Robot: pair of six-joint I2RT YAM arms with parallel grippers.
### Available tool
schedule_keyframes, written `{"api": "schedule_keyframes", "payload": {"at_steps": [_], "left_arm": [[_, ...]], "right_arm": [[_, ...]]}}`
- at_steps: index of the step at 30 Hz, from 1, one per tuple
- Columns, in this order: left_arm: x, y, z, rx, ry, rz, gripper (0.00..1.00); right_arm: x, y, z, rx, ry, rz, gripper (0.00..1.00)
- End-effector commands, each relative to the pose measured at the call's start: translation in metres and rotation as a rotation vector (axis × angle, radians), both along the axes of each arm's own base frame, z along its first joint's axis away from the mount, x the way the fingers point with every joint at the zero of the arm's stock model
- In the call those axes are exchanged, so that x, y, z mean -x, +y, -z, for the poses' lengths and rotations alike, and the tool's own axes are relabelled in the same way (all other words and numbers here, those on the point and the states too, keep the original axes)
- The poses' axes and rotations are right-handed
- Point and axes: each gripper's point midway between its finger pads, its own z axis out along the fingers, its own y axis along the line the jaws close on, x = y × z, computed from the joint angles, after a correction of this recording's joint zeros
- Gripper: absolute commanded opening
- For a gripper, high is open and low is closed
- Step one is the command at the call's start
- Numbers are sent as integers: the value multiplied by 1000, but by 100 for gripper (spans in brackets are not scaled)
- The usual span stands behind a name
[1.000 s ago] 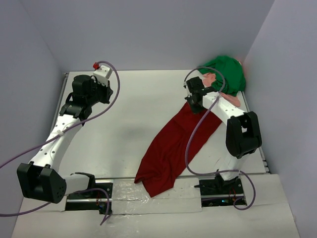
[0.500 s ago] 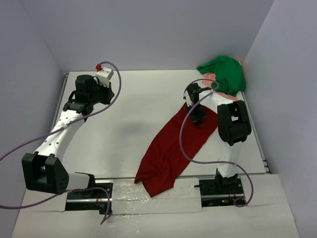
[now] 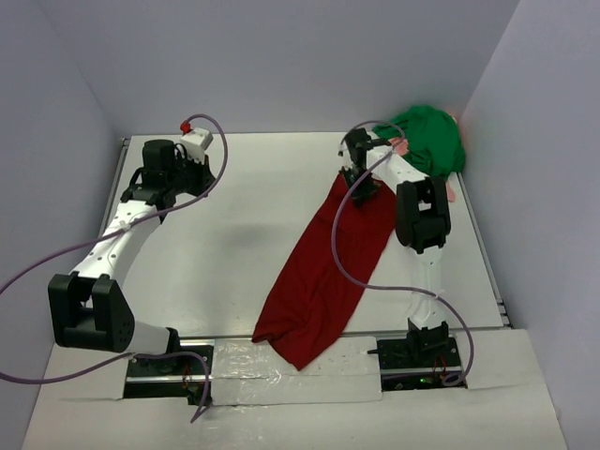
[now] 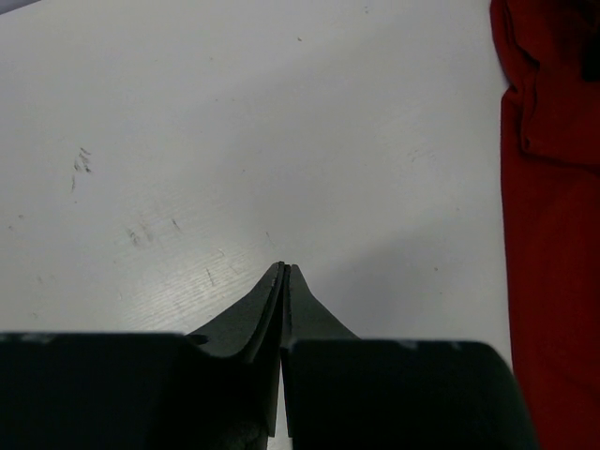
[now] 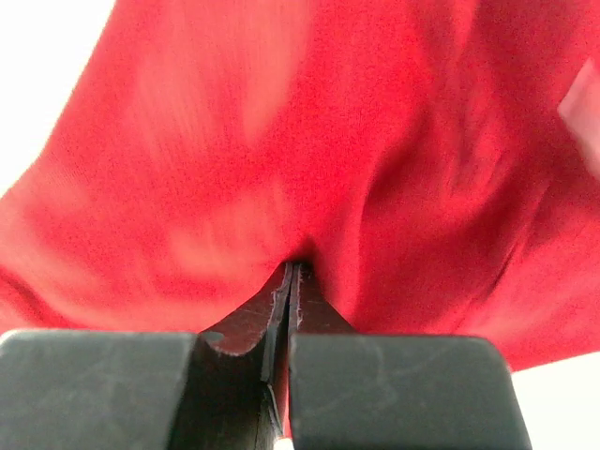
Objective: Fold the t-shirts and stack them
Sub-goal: Fold the tshirt
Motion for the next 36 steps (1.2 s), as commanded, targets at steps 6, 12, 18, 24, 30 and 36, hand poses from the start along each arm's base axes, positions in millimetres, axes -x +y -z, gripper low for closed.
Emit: {"api": "schedule_keyframes", "payload": {"at_steps": [6, 12, 18, 24, 30, 36], "left_arm": [[-16, 3, -36, 50, -98, 14, 9], [-15, 8, -41, 56, -100, 13, 8], [-15, 11, -40, 70, -115, 5, 8], [-13, 13, -32, 62, -131, -7, 9], [-9, 16, -14, 49, -125, -15, 9], [-11, 18, 1, 51, -119, -15, 9]], "right_arm": [[-104, 37, -26, -63, -199, -9, 0], [-112, 57, -19, -44, -228, -47, 0], [-115, 48, -81, 11, -503, -49, 0], [-98, 36, -162, 38, -663, -26, 0], [-50, 11, -152, 90, -614, -37, 0], [-12, -2, -80, 101, -394, -39, 0]]}}
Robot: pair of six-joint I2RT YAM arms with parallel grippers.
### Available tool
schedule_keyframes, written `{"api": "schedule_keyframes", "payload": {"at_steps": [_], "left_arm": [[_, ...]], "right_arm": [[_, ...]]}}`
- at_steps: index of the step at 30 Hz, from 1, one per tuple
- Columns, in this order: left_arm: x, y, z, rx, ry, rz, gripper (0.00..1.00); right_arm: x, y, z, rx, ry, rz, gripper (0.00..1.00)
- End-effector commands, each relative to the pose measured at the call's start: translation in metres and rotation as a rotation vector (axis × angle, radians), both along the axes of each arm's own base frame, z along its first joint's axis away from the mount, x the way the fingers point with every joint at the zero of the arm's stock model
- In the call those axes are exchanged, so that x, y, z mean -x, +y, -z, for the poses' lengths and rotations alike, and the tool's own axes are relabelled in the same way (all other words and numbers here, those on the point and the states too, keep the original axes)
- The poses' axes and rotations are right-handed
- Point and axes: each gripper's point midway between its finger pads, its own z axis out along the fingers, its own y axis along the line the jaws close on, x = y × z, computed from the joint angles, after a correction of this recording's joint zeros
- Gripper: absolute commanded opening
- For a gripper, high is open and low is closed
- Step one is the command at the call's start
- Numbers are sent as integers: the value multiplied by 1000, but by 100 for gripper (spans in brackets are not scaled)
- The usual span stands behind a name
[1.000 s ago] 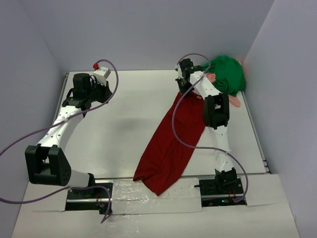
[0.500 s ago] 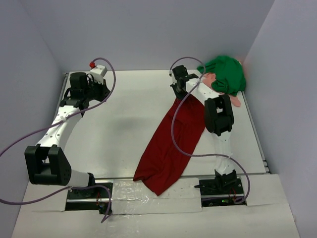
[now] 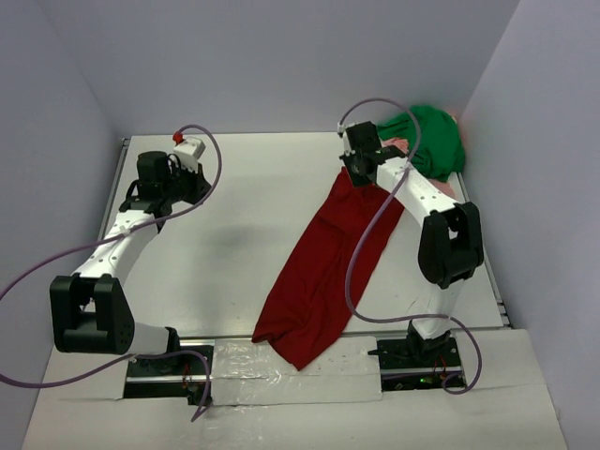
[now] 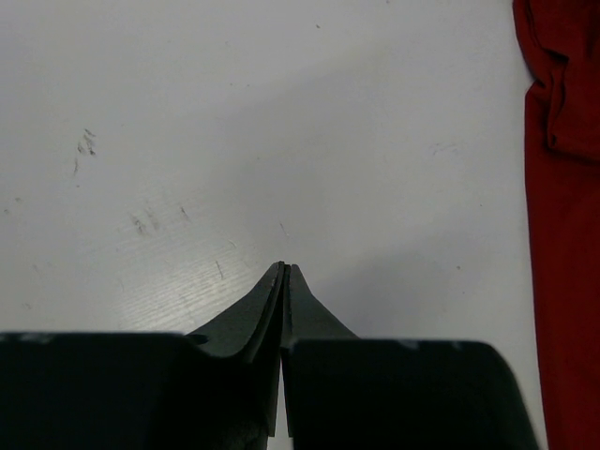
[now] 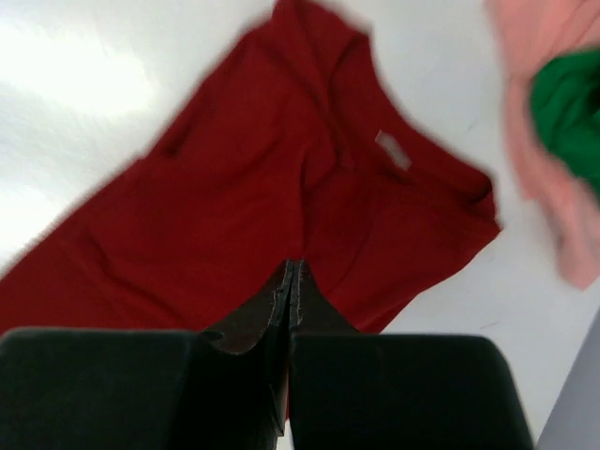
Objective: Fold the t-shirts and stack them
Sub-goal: Fold the tshirt
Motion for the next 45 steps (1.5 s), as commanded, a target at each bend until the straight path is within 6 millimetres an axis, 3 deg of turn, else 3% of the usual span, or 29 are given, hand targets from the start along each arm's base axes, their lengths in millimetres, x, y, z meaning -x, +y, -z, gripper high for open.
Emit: {"api": "schedule_keyframes", "payload": {"at_steps": [1, 7, 16, 21, 27, 31, 33, 36, 45], "left_arm": [[-12, 0, -21, 21, -104, 5, 9], [-11, -3, -4, 33, -72, 20, 9], [-11, -6, 3, 46, -71, 34, 9], [-12, -8, 1, 53, -72, 41, 9], [-12, -8, 2, 49, -68, 43, 9], [-13, -8, 3, 48, -67, 43, 9], [-13, -8, 4, 45, -67, 43, 9], [-13, -7, 4, 40, -70, 42, 9], [-15, -8, 4, 42, -77, 47, 9]], "right_arm": [[22, -10, 56, 17, 165, 16, 0], [26, -6, 108, -7, 335, 21, 0], [16, 1, 132, -37, 417, 33, 0], [18, 6, 139, -70, 472, 38, 0], [8, 21, 144, -179, 543, 55, 0], [-18, 31, 133, -219, 516, 56, 0], [-20, 32, 140, -218, 546, 59, 0], [-45, 35, 128, -215, 484, 57, 0], [-75, 52, 126, -220, 387, 30, 0]]}}
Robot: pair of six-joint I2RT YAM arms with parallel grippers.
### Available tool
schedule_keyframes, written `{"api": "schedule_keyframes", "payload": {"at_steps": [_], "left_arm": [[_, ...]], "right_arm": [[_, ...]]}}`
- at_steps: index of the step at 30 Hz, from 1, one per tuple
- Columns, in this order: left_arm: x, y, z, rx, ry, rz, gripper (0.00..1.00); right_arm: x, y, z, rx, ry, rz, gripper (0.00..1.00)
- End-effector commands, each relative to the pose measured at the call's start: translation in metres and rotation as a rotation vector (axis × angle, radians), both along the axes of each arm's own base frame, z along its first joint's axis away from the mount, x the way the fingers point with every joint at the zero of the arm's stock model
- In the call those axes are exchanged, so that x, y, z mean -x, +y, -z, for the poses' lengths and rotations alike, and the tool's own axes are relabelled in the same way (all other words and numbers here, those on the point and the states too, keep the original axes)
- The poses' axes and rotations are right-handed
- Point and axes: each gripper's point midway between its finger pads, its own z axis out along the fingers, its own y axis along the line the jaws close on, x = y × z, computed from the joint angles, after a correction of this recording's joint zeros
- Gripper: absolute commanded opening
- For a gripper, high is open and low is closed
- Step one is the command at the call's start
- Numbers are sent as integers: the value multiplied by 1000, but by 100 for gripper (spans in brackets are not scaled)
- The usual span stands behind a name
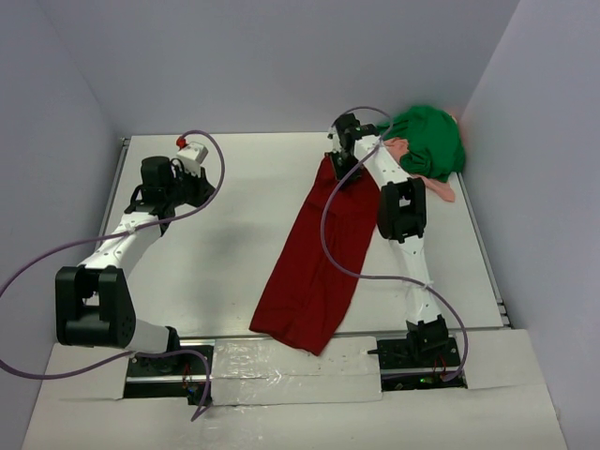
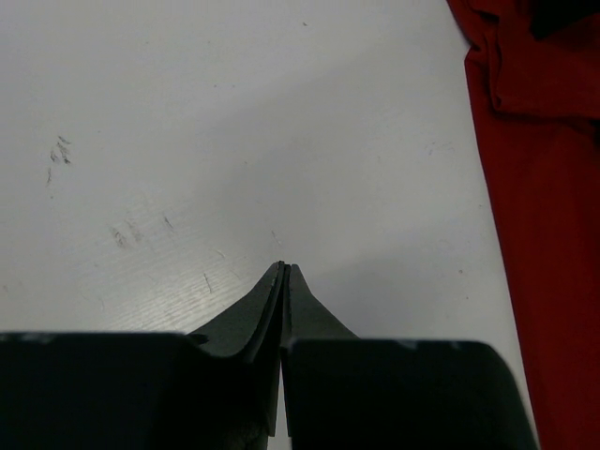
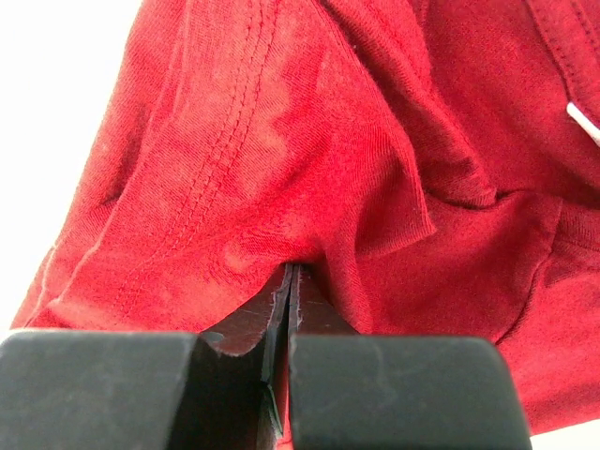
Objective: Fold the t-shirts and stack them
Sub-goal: Fold the tshirt
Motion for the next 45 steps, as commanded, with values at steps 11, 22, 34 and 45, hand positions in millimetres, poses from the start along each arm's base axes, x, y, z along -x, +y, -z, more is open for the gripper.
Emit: {"api": "schedule_keyframes", "payload": {"at_steps": [11, 22, 34, 45], "left_arm": [[-8, -4, -16, 26, -69, 24, 8], [-6, -3, -17, 24, -70, 18, 8], [1, -75, -41, 118, -85, 291, 11], [20, -226, 8, 204, 72, 682, 27]], "right_arm": [[-65, 54, -49, -43, -332, -71, 0], [-63, 112, -69, -87, -441, -180, 0], [-33, 24, -305, 20, -1052, 55, 11], [41, -88, -323, 51, -1032, 206, 73]]}}
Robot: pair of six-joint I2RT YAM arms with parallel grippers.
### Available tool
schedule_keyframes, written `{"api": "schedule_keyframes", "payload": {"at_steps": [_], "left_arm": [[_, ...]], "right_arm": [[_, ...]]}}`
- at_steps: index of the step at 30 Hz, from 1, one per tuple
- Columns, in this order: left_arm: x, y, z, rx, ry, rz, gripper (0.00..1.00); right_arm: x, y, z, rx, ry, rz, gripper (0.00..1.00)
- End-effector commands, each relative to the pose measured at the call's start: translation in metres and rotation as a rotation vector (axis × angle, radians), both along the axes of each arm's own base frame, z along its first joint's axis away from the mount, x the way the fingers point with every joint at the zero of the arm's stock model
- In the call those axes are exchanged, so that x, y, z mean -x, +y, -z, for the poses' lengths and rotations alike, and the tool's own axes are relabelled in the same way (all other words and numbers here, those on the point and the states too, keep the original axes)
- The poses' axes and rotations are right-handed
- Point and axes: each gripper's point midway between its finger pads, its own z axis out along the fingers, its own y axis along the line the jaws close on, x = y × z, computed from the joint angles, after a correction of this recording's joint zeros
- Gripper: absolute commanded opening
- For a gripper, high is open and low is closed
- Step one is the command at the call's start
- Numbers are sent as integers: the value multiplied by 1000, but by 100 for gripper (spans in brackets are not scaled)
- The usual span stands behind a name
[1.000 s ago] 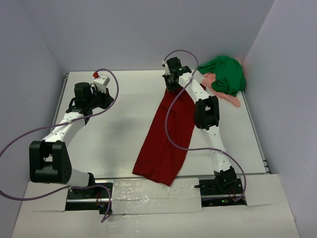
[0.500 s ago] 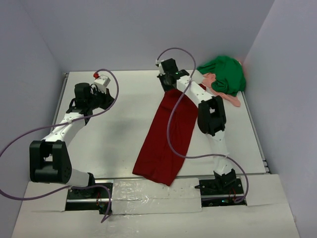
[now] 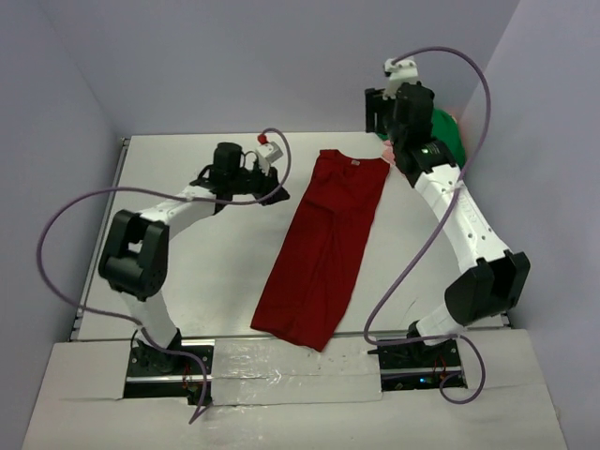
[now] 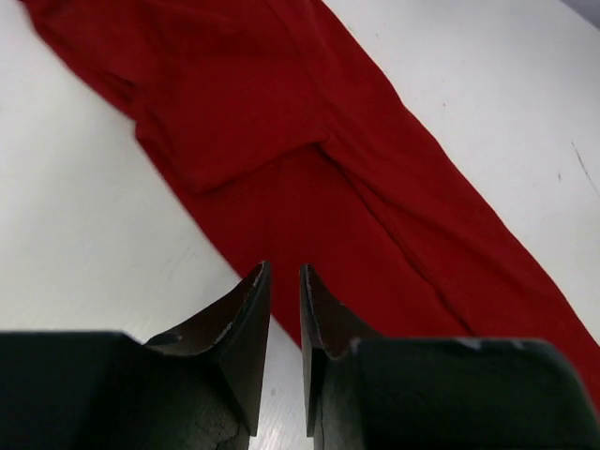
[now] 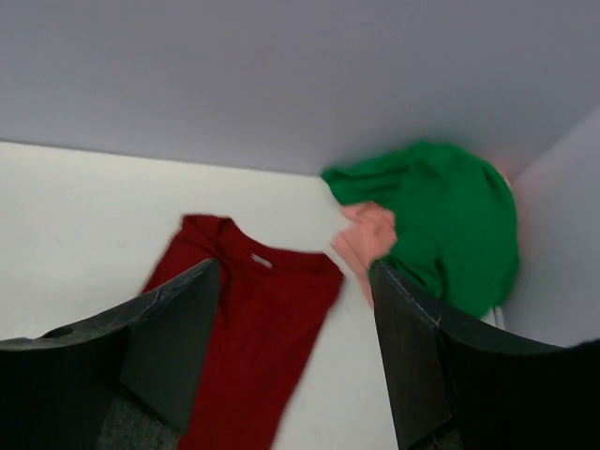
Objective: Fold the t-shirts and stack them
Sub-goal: Fold the tshirt
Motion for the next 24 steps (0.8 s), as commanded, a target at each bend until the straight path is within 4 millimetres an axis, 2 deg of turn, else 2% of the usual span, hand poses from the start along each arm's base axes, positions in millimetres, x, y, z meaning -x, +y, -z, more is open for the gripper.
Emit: {"api": "schedule_keyframes", "payload": {"at_steps": [1, 2, 3, 4, 5, 6, 7, 8, 9, 11, 12, 13, 14, 15, 18, 19, 20, 21, 24], "left_arm": [[4, -42, 6, 37, 17, 125, 27], [3, -50, 23, 20, 42, 134, 24], [3, -65, 21, 16, 23, 152, 23], [1, -72, 36, -1, 33, 165, 20], [-1, -79, 39, -4, 29, 167, 17], [-6, -91, 30, 4, 1, 175, 15], [-10, -97, 40, -2, 16, 177, 14], [-17, -107, 27, 19, -13, 189, 14], [-19, -114, 25, 29, -7, 192, 14], [-29, -130, 18, 42, -36, 198, 15], [-32, -136, 16, 49, -40, 193, 18], [-41, -140, 28, 25, -41, 167, 23], [-45, -145, 28, 19, -53, 161, 27], [-51, -155, 16, 33, -88, 161, 31], [-74, -172, 15, 28, -119, 123, 48], [-77, -175, 37, -2, -80, 112, 51], [-83, -177, 40, -11, -84, 95, 51], [-92, -186, 27, -7, -128, 77, 51], [-101, -200, 52, -64, -118, 31, 40]], "right_arm": [[16, -33, 33, -2, 88, 52, 72], [22, -39, 34, -5, 92, 60, 70], [36, -51, 35, -4, 96, 68, 70], [43, -49, 37, 1, 108, 33, 68], [50, -50, 39, 6, 121, 20, 68], [63, -54, 47, 15, 152, 9, 68], [70, -55, 50, 23, 165, -1, 67], [80, -56, 45, 25, 152, -10, 67], [86, -58, 61, 29, 179, -22, 68], [99, -58, 63, 39, 168, -61, 68], [103, -52, 76, 27, 194, -111, 69], [106, -52, 81, 24, 203, -120, 70], [110, -52, 82, 31, 204, -134, 70], [113, -51, 92, 35, 226, -145, 70], [117, -53, 98, 53, 228, -164, 70], [118, -55, 97, 61, 222, -157, 70], [118, -60, 95, 62, 216, -144, 70], [117, -62, 94, 58, 208, -136, 70], [117, -68, 93, 49, 208, -119, 70]]}}
